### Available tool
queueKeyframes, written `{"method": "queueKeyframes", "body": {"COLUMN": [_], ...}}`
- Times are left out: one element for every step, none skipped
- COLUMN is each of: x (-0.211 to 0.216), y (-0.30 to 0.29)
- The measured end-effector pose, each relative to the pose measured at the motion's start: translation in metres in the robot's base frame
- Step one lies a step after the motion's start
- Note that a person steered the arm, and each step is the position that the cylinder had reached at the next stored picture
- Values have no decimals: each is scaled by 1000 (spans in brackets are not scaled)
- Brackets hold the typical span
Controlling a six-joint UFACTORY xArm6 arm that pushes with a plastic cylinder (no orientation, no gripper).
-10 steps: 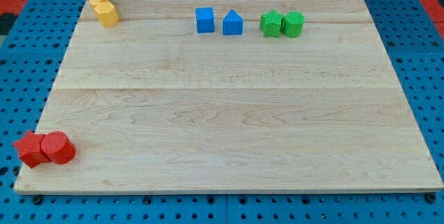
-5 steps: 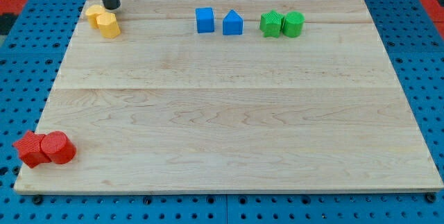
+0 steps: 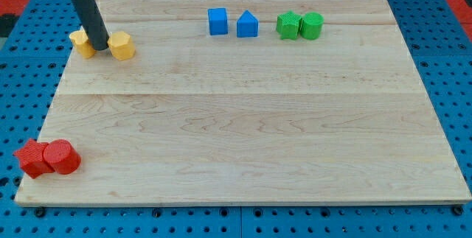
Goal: Place the yellow blocks parallel to each other
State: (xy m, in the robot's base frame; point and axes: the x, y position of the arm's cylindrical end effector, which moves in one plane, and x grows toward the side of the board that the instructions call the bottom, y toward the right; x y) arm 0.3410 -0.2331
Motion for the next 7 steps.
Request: {"method": "queueKeyframes", "body": {"x": [7, 15, 15, 15, 18, 74, 117], "y": [3, 11, 12, 29, 68, 62, -40]}}
